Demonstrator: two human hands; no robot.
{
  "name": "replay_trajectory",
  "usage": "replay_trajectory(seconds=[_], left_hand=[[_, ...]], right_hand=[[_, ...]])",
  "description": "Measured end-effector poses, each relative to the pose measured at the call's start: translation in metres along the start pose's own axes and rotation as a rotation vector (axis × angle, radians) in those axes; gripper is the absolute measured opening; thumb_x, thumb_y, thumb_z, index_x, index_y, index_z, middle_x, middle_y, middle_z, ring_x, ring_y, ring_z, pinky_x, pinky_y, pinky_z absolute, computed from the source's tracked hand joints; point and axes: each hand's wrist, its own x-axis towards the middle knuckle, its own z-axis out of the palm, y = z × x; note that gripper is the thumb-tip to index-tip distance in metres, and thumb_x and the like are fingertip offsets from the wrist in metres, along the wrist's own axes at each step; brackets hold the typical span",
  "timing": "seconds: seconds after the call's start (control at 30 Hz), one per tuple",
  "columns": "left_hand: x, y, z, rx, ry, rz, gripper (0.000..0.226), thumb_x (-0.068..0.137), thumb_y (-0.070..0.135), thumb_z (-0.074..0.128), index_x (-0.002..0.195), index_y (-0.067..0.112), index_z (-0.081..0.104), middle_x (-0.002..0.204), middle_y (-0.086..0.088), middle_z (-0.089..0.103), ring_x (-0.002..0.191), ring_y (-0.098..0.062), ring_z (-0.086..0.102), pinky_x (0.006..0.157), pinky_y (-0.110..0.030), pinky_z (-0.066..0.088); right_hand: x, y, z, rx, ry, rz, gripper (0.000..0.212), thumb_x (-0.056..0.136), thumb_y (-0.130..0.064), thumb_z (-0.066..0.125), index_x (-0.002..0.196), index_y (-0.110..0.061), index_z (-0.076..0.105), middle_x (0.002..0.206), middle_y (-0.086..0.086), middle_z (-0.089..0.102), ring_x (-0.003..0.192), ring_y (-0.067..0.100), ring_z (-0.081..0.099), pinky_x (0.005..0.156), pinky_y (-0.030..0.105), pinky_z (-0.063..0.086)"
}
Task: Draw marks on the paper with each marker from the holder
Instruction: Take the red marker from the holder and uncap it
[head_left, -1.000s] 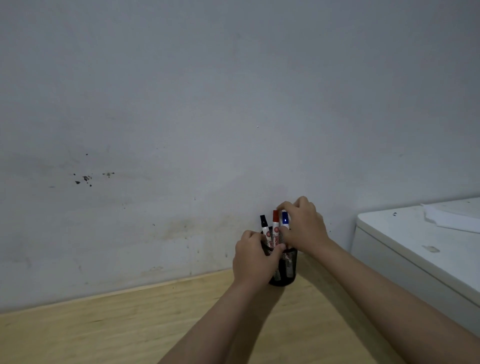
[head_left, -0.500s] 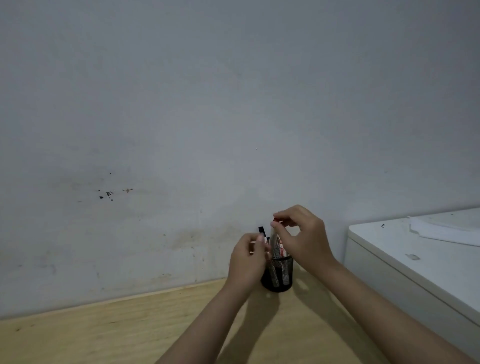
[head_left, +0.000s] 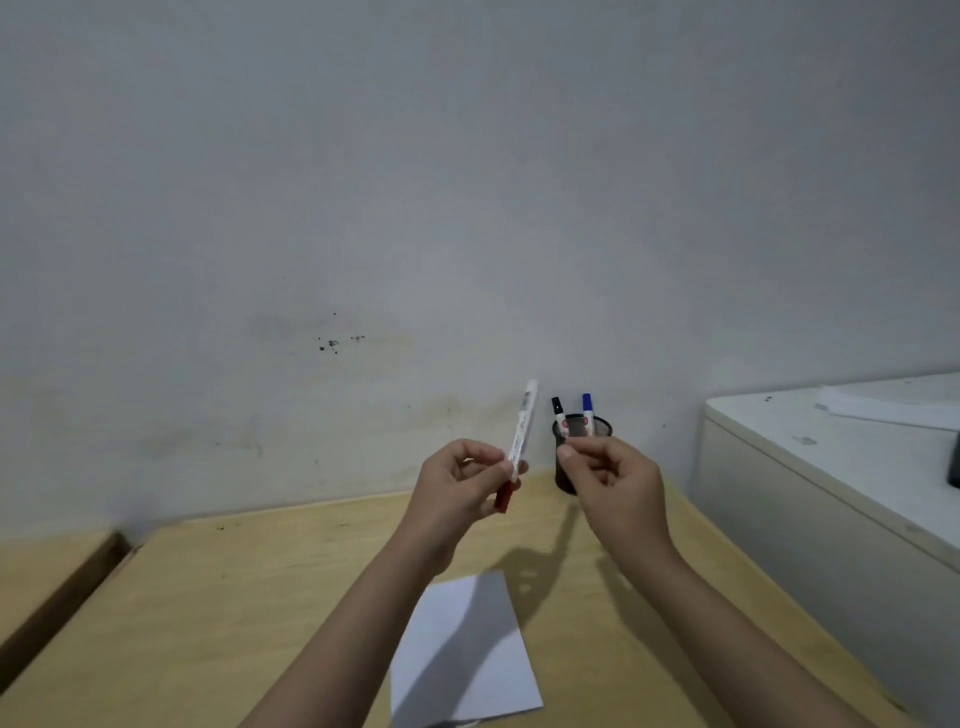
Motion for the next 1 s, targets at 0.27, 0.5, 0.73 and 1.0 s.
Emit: replay_trajectory(seconds=[0.27,0.5,0.73,1.0], left_hand=[[-0.064,-0.007,-0.027,0.34,0.058,0.068,0.017,0.079,0.012,0.07,0.09,0.012,0.057,0.08,-0.018,0.069,0.069,-0.015,0.061,0.066,-0.03,0.047],[-0.092,0.0,-0.035,0.5,0.23,0.22,0.007,0.073,0.014,0.077,0.076,0.015,0.071,0.071,0.001,0.071,0.061,-0.003,0.06,0.053,-0.016,0.045],[-0.098,0.005,-0.029,0.484,0.258,0.247,0.003,0.077,0.014,0.073,0.075,0.017,0.073,0.066,0.007,0.07,0.057,0.004,0.06,0.058,-0.011,0.046],[-0.092,0.008,-0.043,0.137,0.097,0.007,0.013,0.083,0.012,0.065,0.075,0.004,0.072,0.059,-0.002,0.069,0.056,-0.012,0.057,0.062,-0.025,0.052]], right_hand=[[-0.039,-0.02,0.035,0.268,-0.137,0.468,0.023,0.087,-0.025,0.064,0.071,-0.009,0.059,0.053,0.0,0.047,0.043,0.011,0.041,0.046,0.027,0.038],[-0.06,-0.033,0.043,0.371,-0.262,0.45,0.028,0.085,-0.032,0.066,0.072,-0.008,0.058,0.048,-0.001,0.045,0.042,0.012,0.036,0.044,0.027,0.036],[-0.068,-0.033,0.041,0.46,-0.308,0.413,0.027,0.087,-0.025,0.064,0.069,-0.007,0.057,0.045,-0.004,0.046,0.039,0.009,0.039,0.048,0.026,0.038],[-0.06,-0.034,0.038,0.511,-0.294,0.26,0.019,0.089,-0.02,0.059,0.079,-0.005,0.055,0.044,-0.008,0.046,0.038,0.005,0.04,0.046,0.021,0.037]])
